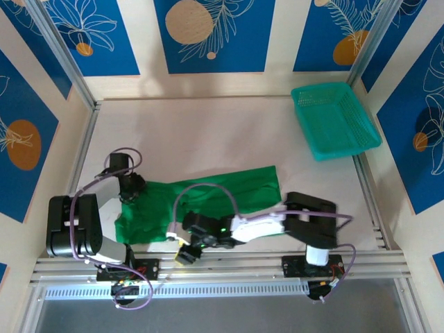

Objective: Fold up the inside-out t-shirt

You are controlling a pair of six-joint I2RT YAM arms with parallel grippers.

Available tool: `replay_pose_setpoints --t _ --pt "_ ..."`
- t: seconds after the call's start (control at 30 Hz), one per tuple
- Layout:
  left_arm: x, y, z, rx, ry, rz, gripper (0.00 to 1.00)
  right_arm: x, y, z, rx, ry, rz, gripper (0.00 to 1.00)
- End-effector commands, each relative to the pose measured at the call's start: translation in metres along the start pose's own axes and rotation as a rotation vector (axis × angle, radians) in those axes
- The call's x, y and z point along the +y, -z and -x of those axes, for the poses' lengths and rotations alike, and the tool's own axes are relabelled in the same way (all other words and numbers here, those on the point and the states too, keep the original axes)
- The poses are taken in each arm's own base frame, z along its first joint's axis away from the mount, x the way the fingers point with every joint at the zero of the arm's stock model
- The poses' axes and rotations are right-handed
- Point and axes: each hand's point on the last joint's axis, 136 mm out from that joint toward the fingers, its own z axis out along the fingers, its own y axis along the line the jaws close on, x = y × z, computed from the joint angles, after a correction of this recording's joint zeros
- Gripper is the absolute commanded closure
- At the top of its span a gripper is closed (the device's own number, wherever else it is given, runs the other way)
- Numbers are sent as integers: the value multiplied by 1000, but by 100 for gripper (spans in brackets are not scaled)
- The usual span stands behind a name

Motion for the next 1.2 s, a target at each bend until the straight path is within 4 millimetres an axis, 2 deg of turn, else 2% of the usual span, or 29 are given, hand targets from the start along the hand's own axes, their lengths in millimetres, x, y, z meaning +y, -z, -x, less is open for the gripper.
replay_pose_setpoints --t 0.0,0.03,0.13,0.23,0.3,0.4,0.47,0.53,0.67,0.73,0.8,0.9,0.97,1.03,1.17 --pt "43 -1 -16 74 6 161 68 -78 68 16 -161 -225 -398 34" --pt "38 6 -14 66 -6 143 67 -108 90 -1 -151 -357 -515 23" --pt "17 34 -10 12 -65 83 62 -164 130 -37 -134 -733 -571 26" --pt "1 71 -8 -98 -207 157 59 -195 157 -67 -214 -1034 -628 29" --pt "-5 85 -16 -136 -282 187 57 -210 176 -97 -226 -1229 -738 27" --pt "-3 74 -49 -73 -298 153 57 -233 187 -130 -249 -1444 -779 28" --pt "8 59 -73 -7 -315 153 57 -248 183 -136 -270 -1489 -739 31" --pt "21 51 -94 66 -354 182 57 -264 177 -135 -279 -1480 -721 32" --pt "33 42 -119 167 -392 197 56 -306 162 -133 -234 -1500 -697 34" --pt "37 42 -129 203 -387 195 55 -335 154 -114 -269 -1479 -622 40" --pt "35 45 -134 217 -379 175 54 -366 152 -97 -285 -1421 -625 42" --pt "30 52 -137 218 -345 143 52 -422 151 -67 -314 -1362 -614 45" --pt "25 56 -142 235 -321 109 51 -459 152 -47 -333 -1332 -599 46" --pt "16 59 -150 255 -331 66 51 -496 153 -36 -312 -1325 -627 45" --pt "3 57 -172 306 -437 38 51 -548 151 -6 -388 -1289 -526 42"
